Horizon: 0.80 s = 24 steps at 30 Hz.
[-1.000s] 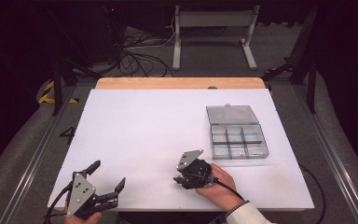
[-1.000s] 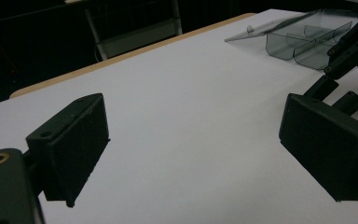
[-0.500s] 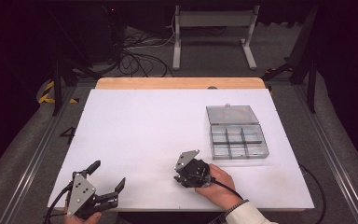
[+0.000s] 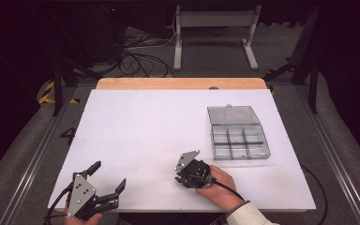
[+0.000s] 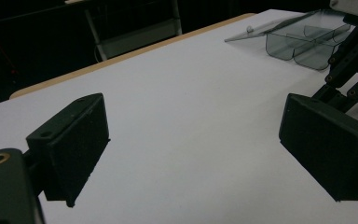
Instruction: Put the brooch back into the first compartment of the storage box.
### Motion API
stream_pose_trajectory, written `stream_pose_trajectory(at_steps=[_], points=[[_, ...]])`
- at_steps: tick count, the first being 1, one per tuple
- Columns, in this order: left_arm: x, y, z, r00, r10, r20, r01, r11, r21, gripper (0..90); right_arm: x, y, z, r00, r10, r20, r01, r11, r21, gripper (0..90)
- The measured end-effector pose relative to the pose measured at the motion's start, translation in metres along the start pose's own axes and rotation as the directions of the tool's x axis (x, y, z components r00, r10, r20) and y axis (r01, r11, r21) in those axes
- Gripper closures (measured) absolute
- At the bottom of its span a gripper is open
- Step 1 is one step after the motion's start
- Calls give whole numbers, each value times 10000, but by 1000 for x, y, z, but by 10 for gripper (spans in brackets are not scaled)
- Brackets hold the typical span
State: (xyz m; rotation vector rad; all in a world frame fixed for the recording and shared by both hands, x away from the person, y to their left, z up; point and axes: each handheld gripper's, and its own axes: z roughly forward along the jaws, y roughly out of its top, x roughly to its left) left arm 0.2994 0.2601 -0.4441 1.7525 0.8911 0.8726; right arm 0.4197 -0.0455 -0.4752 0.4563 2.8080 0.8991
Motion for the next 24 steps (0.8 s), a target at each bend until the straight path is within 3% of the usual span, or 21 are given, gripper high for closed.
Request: stream_pose_trajectory(at_steps=[8, 15, 24], points=[[-1, 0, 0, 10000, -69, 17, 69, 10000, -43, 88, 1, 1, -5, 10000, -28, 83, 30, 9998, -215, 798], [-1, 0, 0, 10000, -57, 2, 57, 10000, -24, 88, 1, 2, -20, 9998, 6, 184, 10, 9963, -863, 798], [-1, 0, 0, 10000, -58, 9, 58, 10000, -22, 88, -1, 3, -32, 9996, 126, 267, -90, 9917, -1280, 798]])
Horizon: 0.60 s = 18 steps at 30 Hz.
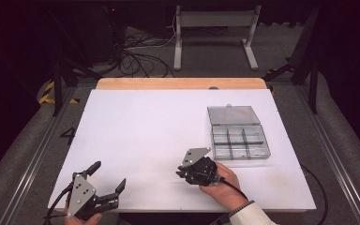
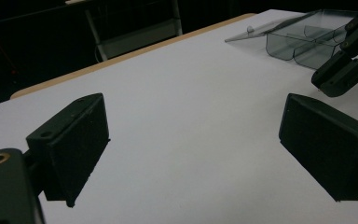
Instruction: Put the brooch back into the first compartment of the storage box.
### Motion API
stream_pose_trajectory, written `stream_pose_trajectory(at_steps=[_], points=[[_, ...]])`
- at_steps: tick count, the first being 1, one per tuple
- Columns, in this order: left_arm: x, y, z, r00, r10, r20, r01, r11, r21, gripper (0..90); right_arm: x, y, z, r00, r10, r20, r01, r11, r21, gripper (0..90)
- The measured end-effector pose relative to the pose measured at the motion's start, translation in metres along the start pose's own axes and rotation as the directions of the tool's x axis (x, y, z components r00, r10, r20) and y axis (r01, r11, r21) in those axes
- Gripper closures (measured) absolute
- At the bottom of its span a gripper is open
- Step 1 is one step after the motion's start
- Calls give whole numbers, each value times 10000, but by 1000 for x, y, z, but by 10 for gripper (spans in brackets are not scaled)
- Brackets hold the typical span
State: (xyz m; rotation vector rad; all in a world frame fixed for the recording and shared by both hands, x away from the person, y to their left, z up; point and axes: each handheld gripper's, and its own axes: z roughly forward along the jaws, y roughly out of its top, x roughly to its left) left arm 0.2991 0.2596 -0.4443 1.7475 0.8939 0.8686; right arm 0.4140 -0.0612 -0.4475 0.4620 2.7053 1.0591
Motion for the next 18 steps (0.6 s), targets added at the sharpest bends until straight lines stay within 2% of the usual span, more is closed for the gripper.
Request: stream_pose_trajectory(at_steps=[6, 9, 18], points=[[0, 0, 0, 10000, 2, -5, -2, 10000, 13, 88, 0, 0, -7, 9999, -102, 89, 105, 9993, -372, 798], [0, 0, 0, 10000, 71, -11, -71, 10000, 22, 88, -2, 1, -14, 9999, 50, 161, -39, 9976, -688, 798], [0, 0, 0, 10000, -22, 1, 22, 10000, 9, 88, -5, 2, -20, 9996, 83, 287, -60, 9968, -798, 798]])
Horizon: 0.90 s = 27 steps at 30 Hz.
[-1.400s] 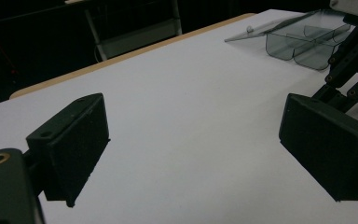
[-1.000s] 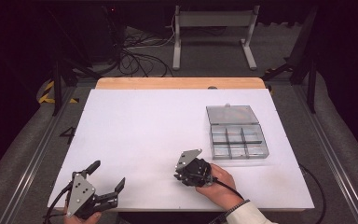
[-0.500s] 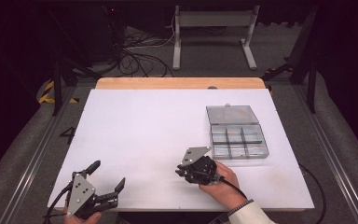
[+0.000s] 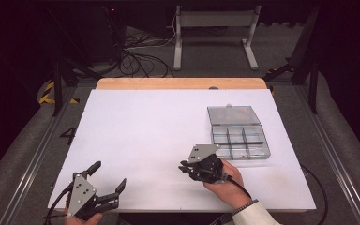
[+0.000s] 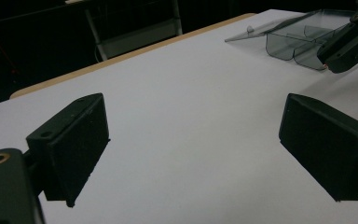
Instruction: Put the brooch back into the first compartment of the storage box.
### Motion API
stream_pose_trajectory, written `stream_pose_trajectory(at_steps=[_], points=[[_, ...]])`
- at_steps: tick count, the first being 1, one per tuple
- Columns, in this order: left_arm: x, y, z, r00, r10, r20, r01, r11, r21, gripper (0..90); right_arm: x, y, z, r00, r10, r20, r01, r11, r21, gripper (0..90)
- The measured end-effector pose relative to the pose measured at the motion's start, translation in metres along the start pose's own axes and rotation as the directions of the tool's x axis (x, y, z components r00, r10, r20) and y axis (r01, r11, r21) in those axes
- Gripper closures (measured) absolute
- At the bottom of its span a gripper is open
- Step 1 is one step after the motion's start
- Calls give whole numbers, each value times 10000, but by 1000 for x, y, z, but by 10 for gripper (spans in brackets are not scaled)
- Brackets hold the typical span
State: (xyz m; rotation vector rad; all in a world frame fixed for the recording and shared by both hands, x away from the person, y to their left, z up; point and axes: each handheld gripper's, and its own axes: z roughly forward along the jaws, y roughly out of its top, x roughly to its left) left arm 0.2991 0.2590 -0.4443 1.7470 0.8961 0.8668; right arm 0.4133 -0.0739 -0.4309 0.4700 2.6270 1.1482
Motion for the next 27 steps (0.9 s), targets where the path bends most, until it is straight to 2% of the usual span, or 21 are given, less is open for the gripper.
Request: stream_pose_trajectory(at_steps=[4, 15, 17, 23, 27], points=[[0, 0, 0, 10000, 22, 3, -22, 10000, 3, 88, -2, 1, -2, 10000, -18, 76, 18, 10000, -49, 798], [0, 0, 0, 10000, 3, 2, -3, 10000, 22, 88, -15, 3, -21, 9969, 504, 596, -478, 9978, -449, 798], [0, 0, 0, 10000, 14, 6, -14, 10000, 34, 88, -20, 2, -27, 9942, 761, 755, -712, 9953, -662, 797], [0, 0, 0, 10000, 53, -12, -53, 10000, 41, 88, -27, 1, -35, 9903, 991, 975, -910, 9923, -840, 797], [0, 0, 0, 10000, 56, -19, -56, 10000, 38, 88, -36, 0, -42, 9846, 1273, 1201, -1163, 9887, -947, 797]])
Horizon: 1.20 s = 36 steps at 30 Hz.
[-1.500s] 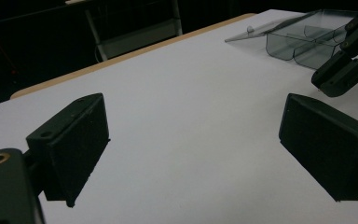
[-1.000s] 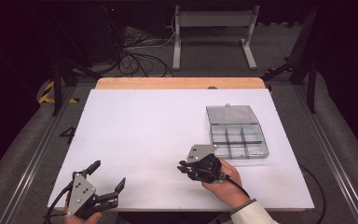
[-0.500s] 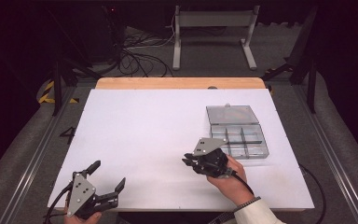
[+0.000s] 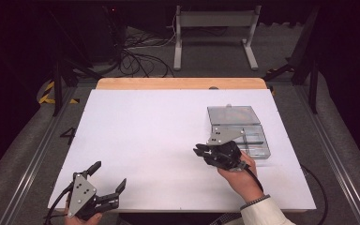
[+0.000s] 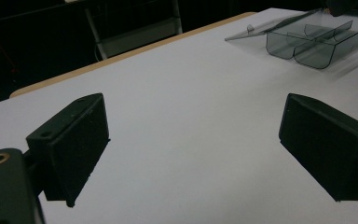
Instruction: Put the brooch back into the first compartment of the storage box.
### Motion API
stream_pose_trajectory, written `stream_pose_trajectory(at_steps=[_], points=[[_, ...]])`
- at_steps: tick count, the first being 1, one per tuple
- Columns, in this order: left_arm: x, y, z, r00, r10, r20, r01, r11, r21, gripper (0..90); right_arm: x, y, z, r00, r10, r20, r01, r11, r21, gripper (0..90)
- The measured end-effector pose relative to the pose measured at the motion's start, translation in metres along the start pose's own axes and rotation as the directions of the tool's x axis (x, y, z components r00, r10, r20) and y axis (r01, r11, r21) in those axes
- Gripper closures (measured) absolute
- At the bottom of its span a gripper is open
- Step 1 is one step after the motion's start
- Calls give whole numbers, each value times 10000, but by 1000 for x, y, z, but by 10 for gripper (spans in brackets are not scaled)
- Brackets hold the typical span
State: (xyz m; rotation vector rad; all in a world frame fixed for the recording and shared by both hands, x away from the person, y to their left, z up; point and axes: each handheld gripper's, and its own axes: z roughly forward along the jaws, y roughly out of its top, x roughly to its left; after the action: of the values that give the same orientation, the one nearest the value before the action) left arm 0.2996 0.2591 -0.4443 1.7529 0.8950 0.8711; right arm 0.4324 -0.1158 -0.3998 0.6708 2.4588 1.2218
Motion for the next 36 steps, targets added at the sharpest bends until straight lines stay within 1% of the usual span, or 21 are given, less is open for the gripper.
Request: stream_pose_trajectory(at_steps=[1, 2, 5, 6, 7, 8, 9, 13, 15, 21, 26, 27, 30, 34, 36], points=[[0, 0, 0, 10000, -3, 3, 3, 10000, 4, 88, 0, 0, 0, 10000, 0, 0, 0, 10000, 0, 797], [0, 0, 0, 10000, -13, 3, 13, 10000, -3, 88, -4, 0, -2, 9999, 104, 117, -104, 9999, -13, 797], [0, 0, 0, 10000, -1, 5, 1, 10000, 3, 88, -7, 1, -4, 9995, 237, 222, -237, 9997, 3, 797], [0, 0, 0, 10000, 2, 2, -2, 10000, 7, 88, -11, 1, -6, 9986, 384, 370, -386, 9992, 44, 797], [0, 0, 0, 10000, 15, 21, -15, 10000, 11, 88, -11, 1, -6, 9986, 384, 370, -386, 9992, 44, 797], [0, 0, 0, 10000, 10, 24, -11, 10000, 15, 88, -15, 1, -7, 9977, 499, 467, -502, 9987, 45, 797], [0, 0, 0, 10000, 1, -11, -1, 10000, 18, 88, -15, 1, -7, 9977, 499, 467, -502, 9987, 45, 797], [0, 0, 0, 10000, -3, -12, 3, 10000, 15, 88, -22, 1, -9, 9953, 703, 668, -706, 9975, 30, 797], [0, 0, 0, 10000, 1, -12, -1, 10000, 18, 88, -27, 1, -10, 9920, 933, 854, -940, 9956, 46, 797], [0, 0, 0, 10000, -6, -3, 6, 10000, 31, 88, -36, 0, -9, 9872, 1193, 1062, -1214, 9925, 132, 797], [0, 0, 0, 10000, -2, -6, 2, 10000, 36, 88, -46, 0, -11, 9797, 1469, 1364, -1509, 9884, 191, 797], [0, 0, 0, 10000, 12, -11, -12, 10000, 31, 88, -46, 0, -11, 9797, 1469, 1364, -1509, 9884, 191, 797], [0, 0, 0, 10000, 14, -14, -14, 10000, 34, 88, -51, -1, -11, 9761, 1556, 1515, -1606, 9868, 217, 797], [0, 0, 0, 10000, 13, -17, -13, 10000, 35, 88, -58, -3, -10, 9705, 1742, 1665, -1806, 9833, 240, 797], [0, 0, 0, 10000, 0, -10, 0, 10000, 44, 88, -62, -3, -9, 9662, 1905, 1740, -1970, 9802, 212, 797]])
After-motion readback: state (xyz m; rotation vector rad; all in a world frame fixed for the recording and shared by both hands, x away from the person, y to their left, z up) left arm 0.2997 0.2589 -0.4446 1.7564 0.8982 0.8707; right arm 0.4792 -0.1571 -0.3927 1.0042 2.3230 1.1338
